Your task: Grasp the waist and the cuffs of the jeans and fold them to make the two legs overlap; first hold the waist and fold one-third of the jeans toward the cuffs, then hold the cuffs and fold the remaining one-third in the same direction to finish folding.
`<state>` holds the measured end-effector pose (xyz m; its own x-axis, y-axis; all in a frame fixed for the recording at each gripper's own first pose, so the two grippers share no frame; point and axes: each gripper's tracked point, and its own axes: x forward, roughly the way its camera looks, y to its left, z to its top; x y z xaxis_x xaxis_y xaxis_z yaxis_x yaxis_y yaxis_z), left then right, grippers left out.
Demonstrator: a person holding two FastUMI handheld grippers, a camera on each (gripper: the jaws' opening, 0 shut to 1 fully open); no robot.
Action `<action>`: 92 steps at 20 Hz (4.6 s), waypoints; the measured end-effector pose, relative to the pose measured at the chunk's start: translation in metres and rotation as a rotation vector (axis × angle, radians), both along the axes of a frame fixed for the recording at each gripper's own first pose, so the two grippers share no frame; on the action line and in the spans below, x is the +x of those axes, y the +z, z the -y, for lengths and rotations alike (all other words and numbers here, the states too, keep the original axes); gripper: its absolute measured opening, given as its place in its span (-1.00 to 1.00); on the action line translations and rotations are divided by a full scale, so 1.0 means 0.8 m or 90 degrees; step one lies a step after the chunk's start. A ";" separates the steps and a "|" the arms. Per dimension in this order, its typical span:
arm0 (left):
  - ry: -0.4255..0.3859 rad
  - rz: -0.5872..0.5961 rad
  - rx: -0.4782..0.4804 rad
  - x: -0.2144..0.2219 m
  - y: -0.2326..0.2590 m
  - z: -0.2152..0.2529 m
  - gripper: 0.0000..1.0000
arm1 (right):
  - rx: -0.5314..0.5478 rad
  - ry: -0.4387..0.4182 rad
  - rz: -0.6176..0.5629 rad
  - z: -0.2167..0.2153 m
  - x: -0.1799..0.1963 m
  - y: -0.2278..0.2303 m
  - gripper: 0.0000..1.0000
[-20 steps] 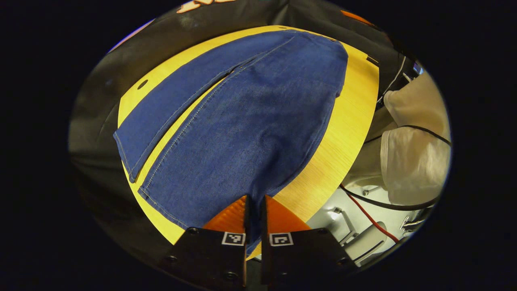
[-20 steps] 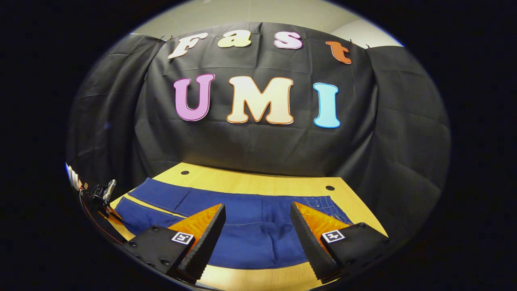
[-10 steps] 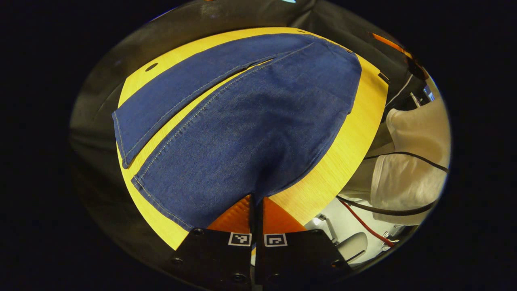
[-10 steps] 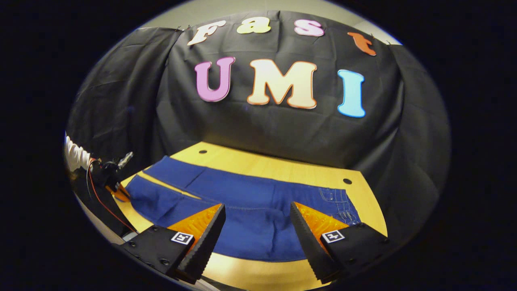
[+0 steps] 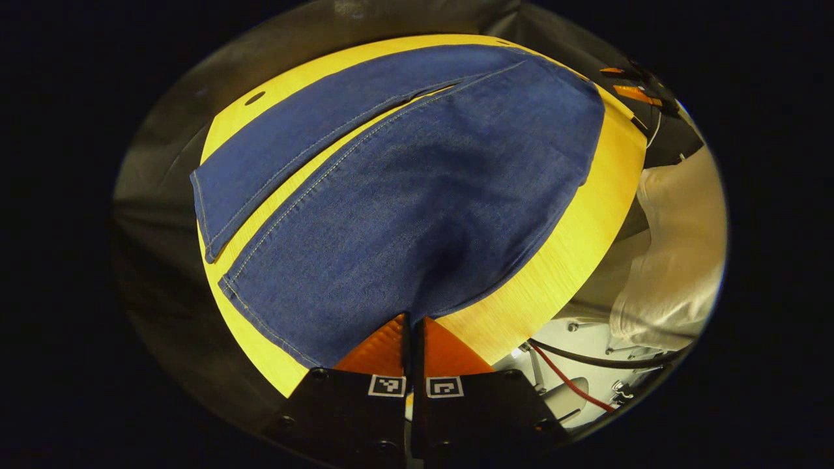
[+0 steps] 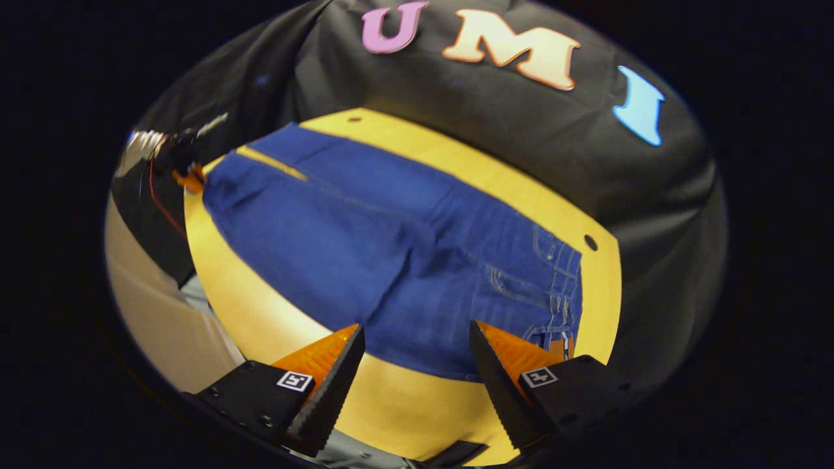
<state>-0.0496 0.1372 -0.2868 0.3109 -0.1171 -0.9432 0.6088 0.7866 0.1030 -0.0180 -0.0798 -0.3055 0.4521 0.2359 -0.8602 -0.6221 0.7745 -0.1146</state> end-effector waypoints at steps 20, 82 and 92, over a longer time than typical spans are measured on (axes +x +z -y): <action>0.030 -0.033 0.032 0.004 -0.004 0.000 -1.00 | -0.079 0.124 -0.225 0.037 -0.021 -0.101 0.83; 0.368 0.377 0.224 0.426 0.132 -0.113 1.00 | 0.158 -0.456 0.068 0.048 0.393 -0.010 0.99; 0.491 0.508 -0.033 0.364 0.201 -0.053 0.90 | 0.071 -0.520 0.017 0.198 0.269 -0.059 0.99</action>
<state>0.2419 0.1793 -0.1258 0.8332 0.3361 -0.4391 -0.2725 0.9405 0.2029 0.1972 -0.2386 -0.3524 0.5387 -0.0928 -0.8374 0.1435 0.9895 -0.0174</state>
